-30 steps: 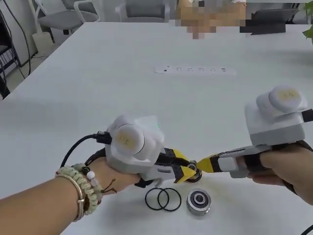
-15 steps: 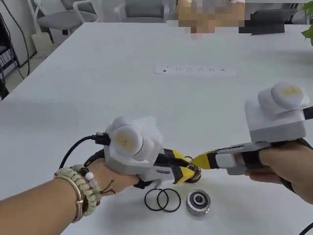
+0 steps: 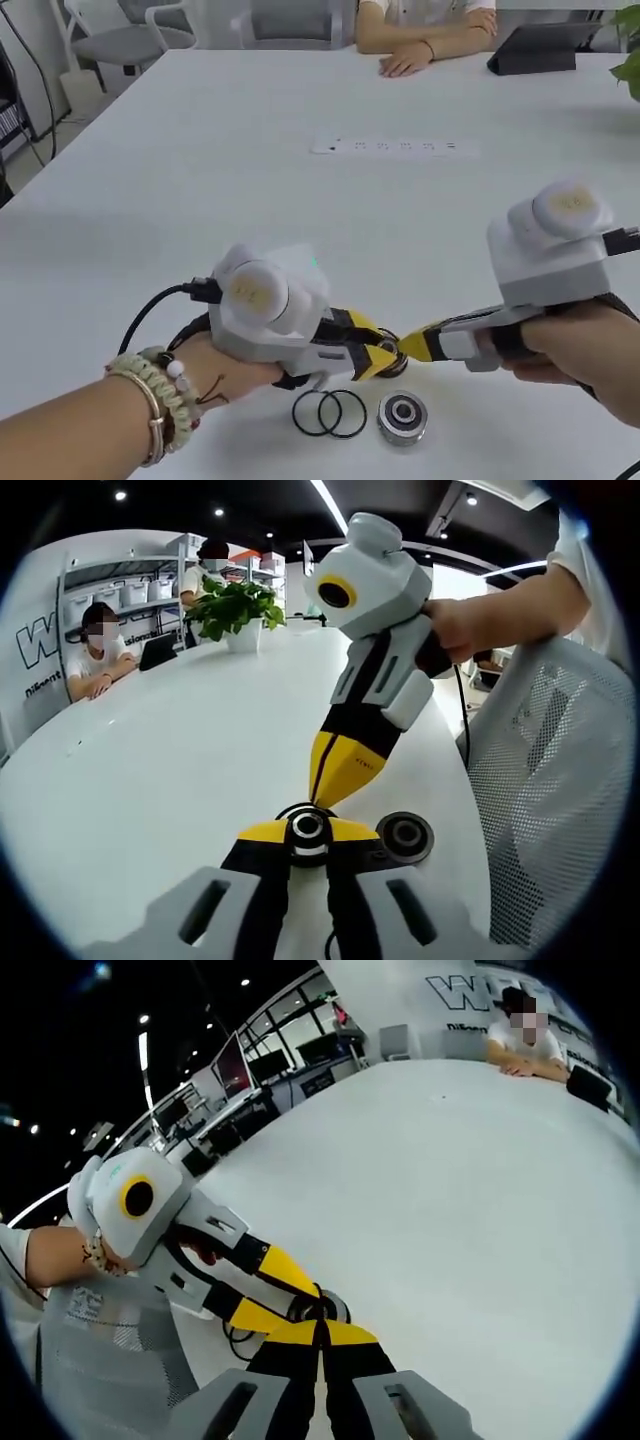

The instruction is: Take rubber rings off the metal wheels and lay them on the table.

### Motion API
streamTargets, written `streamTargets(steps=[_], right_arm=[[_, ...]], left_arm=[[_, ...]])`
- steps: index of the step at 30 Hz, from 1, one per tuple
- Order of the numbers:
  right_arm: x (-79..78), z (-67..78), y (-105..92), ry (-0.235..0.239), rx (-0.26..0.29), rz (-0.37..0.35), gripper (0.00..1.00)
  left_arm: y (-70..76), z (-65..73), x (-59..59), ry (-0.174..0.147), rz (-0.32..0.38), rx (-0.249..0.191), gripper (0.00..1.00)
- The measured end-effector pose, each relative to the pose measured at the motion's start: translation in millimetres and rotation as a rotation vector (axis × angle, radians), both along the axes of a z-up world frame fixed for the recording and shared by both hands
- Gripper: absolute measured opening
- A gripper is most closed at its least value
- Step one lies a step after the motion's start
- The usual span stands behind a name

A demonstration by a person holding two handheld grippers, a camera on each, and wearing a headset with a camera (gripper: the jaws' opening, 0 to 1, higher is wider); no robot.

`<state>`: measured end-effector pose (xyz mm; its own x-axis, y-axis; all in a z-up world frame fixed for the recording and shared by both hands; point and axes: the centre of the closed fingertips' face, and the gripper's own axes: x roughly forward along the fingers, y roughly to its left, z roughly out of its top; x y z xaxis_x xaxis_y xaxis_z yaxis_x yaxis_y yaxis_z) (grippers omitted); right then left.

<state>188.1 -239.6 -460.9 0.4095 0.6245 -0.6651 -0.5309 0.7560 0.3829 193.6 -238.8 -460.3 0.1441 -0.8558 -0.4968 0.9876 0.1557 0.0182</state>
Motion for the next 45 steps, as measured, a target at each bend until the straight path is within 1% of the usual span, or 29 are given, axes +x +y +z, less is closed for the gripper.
streamTargets(steps=[2, 3, 4, 6, 7, 9, 12, 13, 14, 15, 18, 20, 21, 23, 25, 27, 29, 31, 33, 35, 38, 40, 41, 42, 45], right_arm=[[0.2, 0.5, 0.2, -0.001, 0.003, -0.001, 0.0], [0.3, 0.6, 0.2, -0.002, 0.003, 0.0, 0.0], [0.5, 0.7, 0.1, -0.002, 0.003, 0.0, 0.0], [0.8, 1.2, 0.0, -0.004, 0.003, 0.001, 0.0], [1.1, 1.7, -0.1, -0.007, 0.004, -0.001, 0.0], [1.7, 3.4, -0.5, -0.01, 0.008, -0.004, 0.0], [4.1, 6.0, -2.9, -0.015, 0.02, -0.014, 0.0], [4.6, 6.6, -3.1, -0.017, 0.022, -0.016, 0.0], [4.6, 7.0, -3.1, -0.018, 0.023, -0.017, 0.0], [4.2, 7.4, -2.8, -0.018, 0.024, -0.017, 0.0], [4.0, 9.0, -2.4, -0.02, 0.028, -0.019, 0.0], [4.1, 10.4, -2.2, -0.023, 0.03, -0.02, 0.0], [4.3, 11.6, -2.2, -0.025, 0.033, -0.021, 0.0], [4.4, 13.4, -2.1, -0.028, 0.037, -0.022, 0.0], [5.0, 15.8, -2.4, -0.033, 0.042, -0.026, 0.0], [5.5, 17.6, -2.8, -0.035, 0.048, -0.03, 0.0], [5.6, 18.4, -3.2, -0.036, 0.05, -0.032, 0.0], [5.8, 19.2, -3.9, -0.037, 0.051, -0.034, 0.0], [6.0, 20.4, -4.1, -0.04, 0.053, -0.035, 0.0], [6.2, 21.7, -4.1, -0.043, 0.054, -0.034, 0.0], [6.5, 23.4, -4.0, -0.048, 0.055, -0.032, 0.0], [6.5, 24.9, -3.7, -0.05, 0.057, -0.03, 0.0], [6.6, 25.8, -3.4, -0.053, 0.059, -0.029, 0.0], [6.7, 26.4, -3.1, -0.054, 0.06, -0.028, 0.0], [6.4, 27.9, -2.3, -0.057, 0.061, -0.024, 0.0]], left_arm=[[0.3, 0.7, -1.4, 0.016, -0.009, 0.007, 0.1], [0.6, 1.2, -1.9, 0.017, -0.013, 0.011, 0.1], [0.8, 2.0, -2.3, 0.013, -0.017, 0.012, 0.11], [0.7, 7.8, -2.7, -0.009, -0.031, 0.01, 0.11], [0.4, 10.1, -2.5, -0.013, -0.035, 0.009, 0.11], [-0.3, 16.6, -1.9, -0.013, -0.04, 0.0, 0.11], [-0.5, 24.1, -3.1, -0.013, -0.052, -0.008, 0.15], [-0.3, 28.1, -3.0, -0.03, -0.058, -0.012, 0.17], [0.3, 29.7, -2.4, -0.047, -0.063, -0.007, 0.19], [0.9, 31.1, -1.8, -0.056, -0.065, -0.001, 0.2], [1.2, 38.5, -1.1, -0.06, -0.07, -0.003, 0.21], [0.5, 44.7, -2.4, -0.054, -0.074, -0.018, 0.23], [0.5, 46.9, -3.6, -0.061, -0.08, -0.015, 0.25], [2.2, 48.9, -4.5, -0.083, -0.091, 0.009, 0.31], [2.8, 51.4, -5.7, -0.088, -0.1, 0.009, 0.36], [3.6, 54.6, -6.6, -0.085, -0.107, 0.006, 0.38], [6.3, 56.8, -8.8, -0.07, -0.117, 0.013, 0.42], [8.8, 56.9, -11.0, -0.067, -0.13, 0.021, 0.47], [11.8, 59.8, -11.3, -0.064, -0.134, 0.027, 0.51], [14.2, 66.3, -11.9, -0.055, -0.135, 0.022, 0.54], [17.2, 80.5, -13.4, -0.062, -0.139, -0.002, 0.58], [20.3, 89.4, -14.1, -0.059, -0.137, -0.014, 0.6], [20.9, 91.0, -14.4, -0.06, -0.136, -0.015, 0.62], [23.4, 96.0, -15.0, -0.067, -0.134, -0.017, 0.63], [30.9, 105.3, -15.8, -0.084, -0.127, -0.014, 0.65]])
